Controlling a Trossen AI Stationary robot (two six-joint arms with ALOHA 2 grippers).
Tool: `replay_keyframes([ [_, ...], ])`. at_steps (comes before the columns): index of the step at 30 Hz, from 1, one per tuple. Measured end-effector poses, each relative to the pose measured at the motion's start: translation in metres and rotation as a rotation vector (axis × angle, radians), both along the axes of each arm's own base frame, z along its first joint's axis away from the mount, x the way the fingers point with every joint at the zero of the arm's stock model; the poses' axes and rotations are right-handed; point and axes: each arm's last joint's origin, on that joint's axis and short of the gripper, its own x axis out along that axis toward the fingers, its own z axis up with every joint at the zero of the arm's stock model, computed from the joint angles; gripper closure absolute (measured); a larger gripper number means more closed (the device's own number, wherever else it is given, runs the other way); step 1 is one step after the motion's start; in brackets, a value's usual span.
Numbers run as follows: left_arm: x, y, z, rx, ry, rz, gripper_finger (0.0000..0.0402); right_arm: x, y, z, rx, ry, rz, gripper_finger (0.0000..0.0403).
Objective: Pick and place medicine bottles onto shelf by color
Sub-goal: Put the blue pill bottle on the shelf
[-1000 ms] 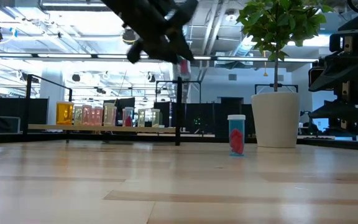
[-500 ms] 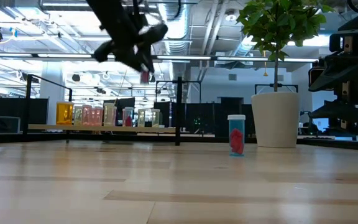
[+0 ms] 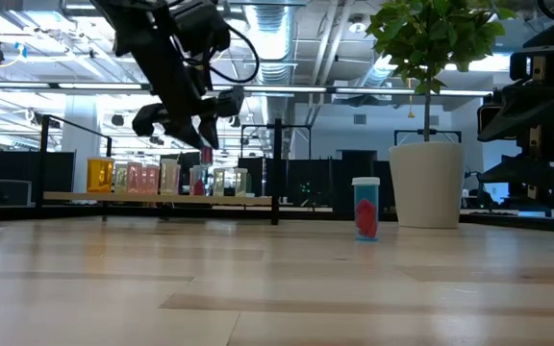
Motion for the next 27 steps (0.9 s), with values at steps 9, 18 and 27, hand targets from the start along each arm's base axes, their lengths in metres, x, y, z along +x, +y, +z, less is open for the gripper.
replay_keyframes([
  [9, -0.003, 0.007, -0.003, 0.013, 0.085, -0.061, 0.0311, 0.0, 0.0, 0.0, 0.0, 0.0, 0.0, 0.0153],
  [18, -0.004, 0.003, -0.006, -0.072, 0.058, -0.071, 0.0311, 0.0, 0.0, 0.0, 0.0, 0.001, 0.0, 0.0153],
  [27, -0.002, -0.007, -0.006, -0.083, -0.02, -0.007, 0.0311, 0.0, 0.0, 0.0, 0.0, 0.001, 0.0, 0.0153],
])
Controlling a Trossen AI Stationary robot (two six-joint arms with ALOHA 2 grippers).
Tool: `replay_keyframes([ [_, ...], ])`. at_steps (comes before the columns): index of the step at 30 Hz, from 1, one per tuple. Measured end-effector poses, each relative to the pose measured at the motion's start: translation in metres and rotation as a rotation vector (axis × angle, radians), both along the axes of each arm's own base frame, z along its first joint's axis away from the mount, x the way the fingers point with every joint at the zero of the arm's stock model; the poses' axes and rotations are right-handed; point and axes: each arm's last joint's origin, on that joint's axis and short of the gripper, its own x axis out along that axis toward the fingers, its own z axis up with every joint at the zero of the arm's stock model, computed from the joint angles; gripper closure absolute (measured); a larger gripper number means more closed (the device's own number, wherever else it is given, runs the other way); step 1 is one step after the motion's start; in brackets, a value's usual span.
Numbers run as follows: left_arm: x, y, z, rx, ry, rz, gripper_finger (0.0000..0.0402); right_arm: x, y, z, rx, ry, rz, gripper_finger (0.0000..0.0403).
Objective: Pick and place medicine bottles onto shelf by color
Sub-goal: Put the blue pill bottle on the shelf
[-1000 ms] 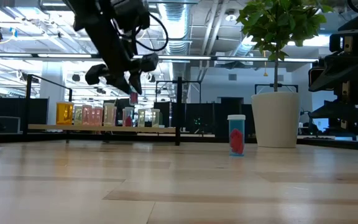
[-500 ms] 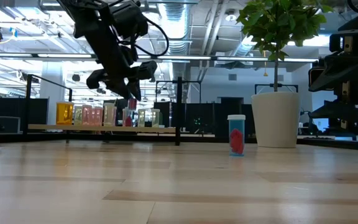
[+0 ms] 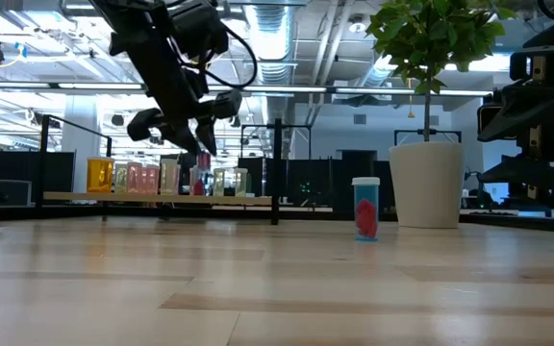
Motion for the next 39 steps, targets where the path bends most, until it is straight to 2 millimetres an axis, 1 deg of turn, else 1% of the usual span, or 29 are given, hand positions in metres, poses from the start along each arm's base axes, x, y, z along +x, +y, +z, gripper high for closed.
replay_keyframes([
  [5, 0.0, -0.012, -0.001, 0.023, -0.001, 0.025, 0.0311, 0.0, 0.0, 0.0, 0.0, 0.0, 0.0, 0.0153],
  [10, -0.005, -0.015, -0.004, 0.011, 0.019, 0.067, 0.0311, 0.0, 0.0, 0.0, 0.0, 0.0, 0.0, 0.0153],
  [12, -0.005, -0.015, -0.011, 0.006, 0.024, 0.082, 0.0311, 0.0, 0.0, 0.0, 0.0, 0.0, 0.0, 0.0153],
  [14, -0.01, -0.016, -0.021, -0.011, 0.037, 0.106, 0.0311, 0.0, 0.0, 0.0, 0.0, 0.0, 0.0, 0.0153],
  [17, -0.007, -0.017, -0.031, -0.019, -0.003, 0.128, 0.0311, 0.0, 0.0, 0.0, 0.0, 0.0, 0.0, 0.0153],
  [18, -0.009, -0.017, -0.034, -0.012, 0.021, 0.132, 0.0311, 0.0, 0.0, 0.0, 0.0, 0.0, 0.0, 0.0153],
  [20, -0.004, -0.017, -0.037, -0.002, 0.007, 0.128, 0.0311, 0.0, 0.0, 0.0, 0.0, -0.001, 0.0, 0.0153],
  [24, -0.001, -0.016, -0.045, 0.038, 0.033, 0.145, 0.0311, 0.0, 0.0, 0.0, 0.0, 0.0, 0.0, 0.0153],
  [32, 0.001, -0.014, -0.047, 0.094, 0.017, 0.178, 0.0311, 0.0, 0.0, 0.0, 0.0, 0.0, 0.0, 0.0153],
  [39, 0.001, -0.014, -0.047, 0.106, 0.004, 0.196, 0.0311, 0.0, 0.0, 0.0, 0.0, 0.0, 0.0, 0.0153],
])
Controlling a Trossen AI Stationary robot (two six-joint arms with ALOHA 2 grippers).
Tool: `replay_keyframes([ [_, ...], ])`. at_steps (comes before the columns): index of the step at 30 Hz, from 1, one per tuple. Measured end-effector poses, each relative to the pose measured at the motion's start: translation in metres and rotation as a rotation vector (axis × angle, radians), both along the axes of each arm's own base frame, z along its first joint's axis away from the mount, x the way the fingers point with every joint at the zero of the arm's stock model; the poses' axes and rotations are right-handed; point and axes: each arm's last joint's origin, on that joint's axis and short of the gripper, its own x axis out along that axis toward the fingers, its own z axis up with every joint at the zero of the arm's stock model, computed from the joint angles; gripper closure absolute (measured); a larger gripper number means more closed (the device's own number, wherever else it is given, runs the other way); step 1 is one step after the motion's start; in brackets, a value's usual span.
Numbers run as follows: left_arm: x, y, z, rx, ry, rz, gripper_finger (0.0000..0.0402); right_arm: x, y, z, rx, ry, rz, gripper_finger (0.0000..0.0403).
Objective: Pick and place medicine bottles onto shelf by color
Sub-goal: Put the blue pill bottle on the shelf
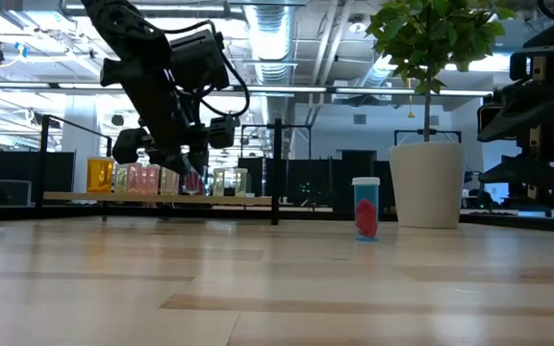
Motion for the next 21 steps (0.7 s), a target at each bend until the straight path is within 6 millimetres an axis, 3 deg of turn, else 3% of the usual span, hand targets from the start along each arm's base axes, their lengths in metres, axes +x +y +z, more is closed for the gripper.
replay_keyframes([
  [21, -0.013, 0.017, -0.004, 0.001, 0.103, 0.082, 0.0311, 0.0, 0.0, 0.0, 0.0, -0.001, 0.0, 0.0153],
])
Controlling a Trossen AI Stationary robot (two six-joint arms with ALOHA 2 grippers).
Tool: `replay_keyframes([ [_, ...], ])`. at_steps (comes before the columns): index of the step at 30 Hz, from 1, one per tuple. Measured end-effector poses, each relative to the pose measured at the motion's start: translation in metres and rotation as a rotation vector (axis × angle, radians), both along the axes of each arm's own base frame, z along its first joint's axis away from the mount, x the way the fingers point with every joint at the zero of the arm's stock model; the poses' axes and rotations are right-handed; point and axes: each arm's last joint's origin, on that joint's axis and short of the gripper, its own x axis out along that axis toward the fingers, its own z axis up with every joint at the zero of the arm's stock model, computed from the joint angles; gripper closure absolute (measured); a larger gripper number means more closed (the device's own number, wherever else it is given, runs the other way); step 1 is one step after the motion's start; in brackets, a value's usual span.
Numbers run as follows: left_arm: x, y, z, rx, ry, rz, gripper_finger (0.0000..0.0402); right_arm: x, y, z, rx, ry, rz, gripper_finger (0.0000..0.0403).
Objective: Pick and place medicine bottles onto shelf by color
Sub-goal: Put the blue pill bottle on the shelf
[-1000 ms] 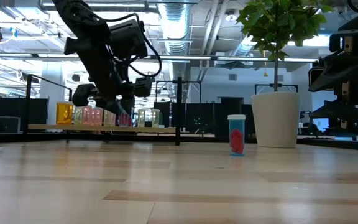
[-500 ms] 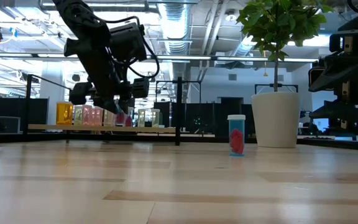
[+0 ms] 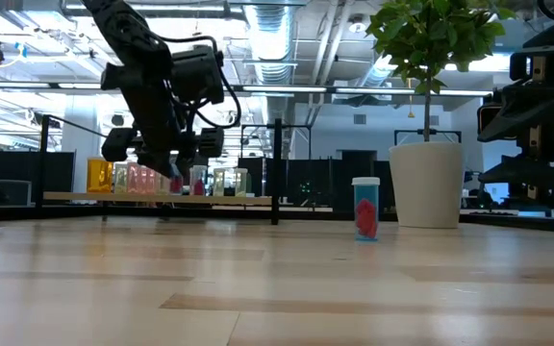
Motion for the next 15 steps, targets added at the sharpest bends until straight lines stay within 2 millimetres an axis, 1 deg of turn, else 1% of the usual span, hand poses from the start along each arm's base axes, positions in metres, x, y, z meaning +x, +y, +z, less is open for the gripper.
replay_keyframes([
  [15, -0.003, 0.012, 0.0, 0.004, -0.006, 0.042, 0.0311, 0.0, 0.0, 0.0, 0.0, -0.001, 0.0, 0.0153],
])
